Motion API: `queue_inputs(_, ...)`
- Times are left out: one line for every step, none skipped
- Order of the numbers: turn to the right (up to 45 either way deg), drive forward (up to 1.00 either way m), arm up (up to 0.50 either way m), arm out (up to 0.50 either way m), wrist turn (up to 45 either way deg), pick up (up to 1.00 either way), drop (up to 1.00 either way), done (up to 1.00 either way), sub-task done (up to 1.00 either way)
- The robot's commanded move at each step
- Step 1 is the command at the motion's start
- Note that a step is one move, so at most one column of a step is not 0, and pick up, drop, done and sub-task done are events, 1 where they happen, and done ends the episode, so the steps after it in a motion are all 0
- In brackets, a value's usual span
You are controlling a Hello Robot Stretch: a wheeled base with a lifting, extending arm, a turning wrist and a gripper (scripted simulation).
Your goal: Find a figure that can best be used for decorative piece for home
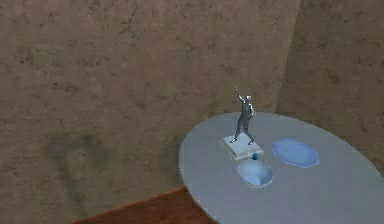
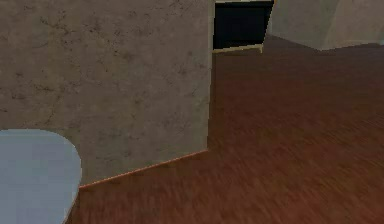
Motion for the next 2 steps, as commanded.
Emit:
queue_inputs(15.0,0.0,0.0,0.0,0.0,0.0,0.0,0.0,0.0)
queue_inputs(0.0,0.0,0.0,0.0,0.0,0.0,0.0,1.0,0.0)
